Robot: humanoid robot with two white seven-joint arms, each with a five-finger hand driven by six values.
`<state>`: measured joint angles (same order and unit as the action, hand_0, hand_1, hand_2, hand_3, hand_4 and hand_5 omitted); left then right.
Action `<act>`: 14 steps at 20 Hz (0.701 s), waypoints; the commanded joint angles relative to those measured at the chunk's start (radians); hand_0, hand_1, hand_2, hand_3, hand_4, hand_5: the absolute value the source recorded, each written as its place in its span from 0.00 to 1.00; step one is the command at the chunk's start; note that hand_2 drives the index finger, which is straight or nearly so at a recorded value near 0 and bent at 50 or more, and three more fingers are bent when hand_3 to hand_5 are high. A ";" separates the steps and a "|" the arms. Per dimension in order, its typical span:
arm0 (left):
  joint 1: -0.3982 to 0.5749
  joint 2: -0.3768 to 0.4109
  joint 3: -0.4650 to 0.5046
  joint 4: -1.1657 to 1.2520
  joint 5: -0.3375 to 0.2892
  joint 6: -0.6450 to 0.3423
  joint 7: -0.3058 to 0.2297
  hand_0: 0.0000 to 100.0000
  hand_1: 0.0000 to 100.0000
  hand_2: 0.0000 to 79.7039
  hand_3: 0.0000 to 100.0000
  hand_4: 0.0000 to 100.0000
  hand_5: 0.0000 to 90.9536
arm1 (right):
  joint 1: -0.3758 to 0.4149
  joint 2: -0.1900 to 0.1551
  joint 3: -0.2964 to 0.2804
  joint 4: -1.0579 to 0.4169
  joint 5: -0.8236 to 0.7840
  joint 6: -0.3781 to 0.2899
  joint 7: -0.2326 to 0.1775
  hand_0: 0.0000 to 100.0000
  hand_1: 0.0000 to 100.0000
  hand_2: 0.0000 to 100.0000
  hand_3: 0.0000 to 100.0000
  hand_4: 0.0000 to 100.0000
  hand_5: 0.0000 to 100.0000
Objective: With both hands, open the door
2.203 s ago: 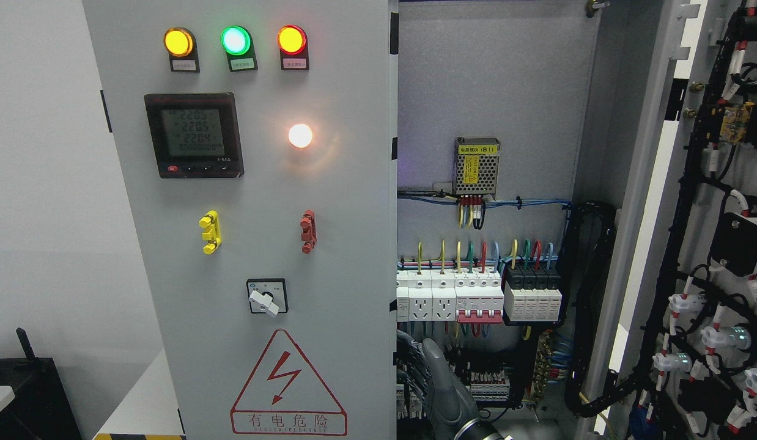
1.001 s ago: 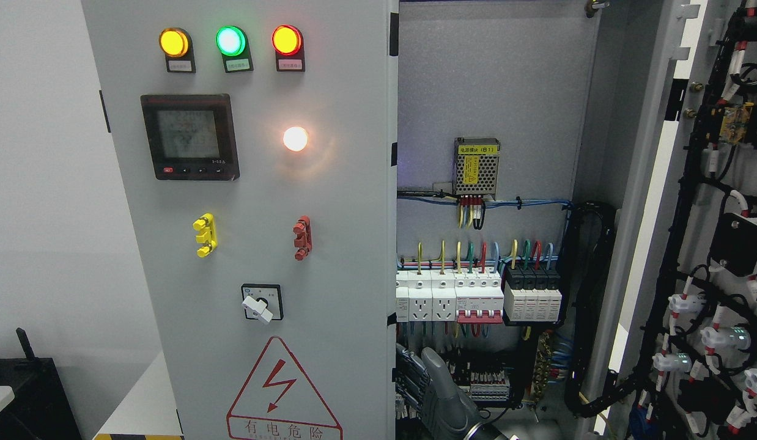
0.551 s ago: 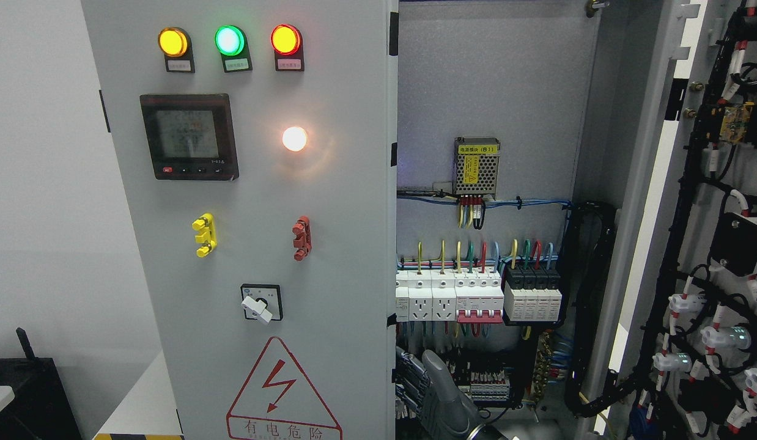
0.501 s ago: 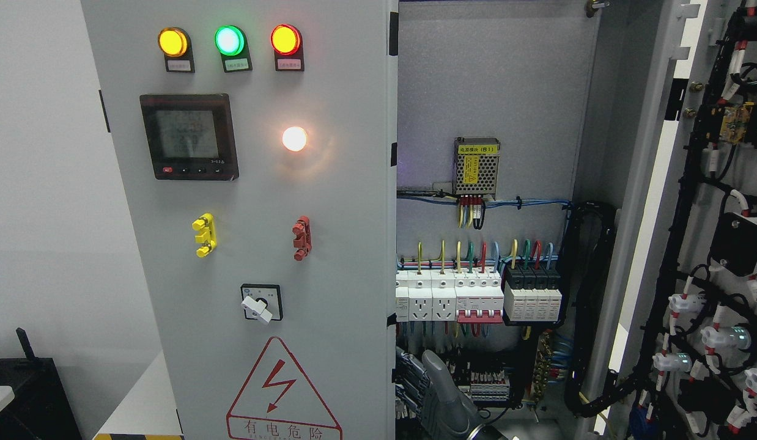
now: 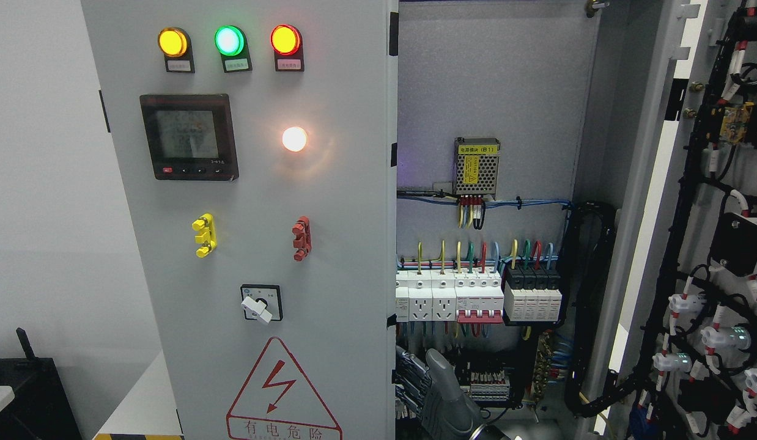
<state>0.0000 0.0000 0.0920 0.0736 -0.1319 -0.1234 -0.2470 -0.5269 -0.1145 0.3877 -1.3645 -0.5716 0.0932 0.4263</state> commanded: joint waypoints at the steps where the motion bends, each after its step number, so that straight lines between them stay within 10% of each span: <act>1: 0.008 0.008 0.000 0.000 0.000 0.001 0.000 0.00 0.00 0.00 0.00 0.04 0.00 | -0.005 -0.028 0.013 0.001 -0.024 0.003 0.034 0.00 0.00 0.00 0.00 0.00 0.00; 14: 0.008 0.008 0.000 0.000 0.000 0.001 0.000 0.00 0.00 0.00 0.00 0.04 0.00 | -0.044 -0.030 0.060 0.004 -0.027 0.017 0.083 0.00 0.00 0.00 0.00 0.00 0.00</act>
<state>0.0000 0.0000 0.0920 0.0736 -0.1319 -0.1235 -0.2471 -0.5616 -0.1348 0.4178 -1.3621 -0.5954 0.1099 0.4956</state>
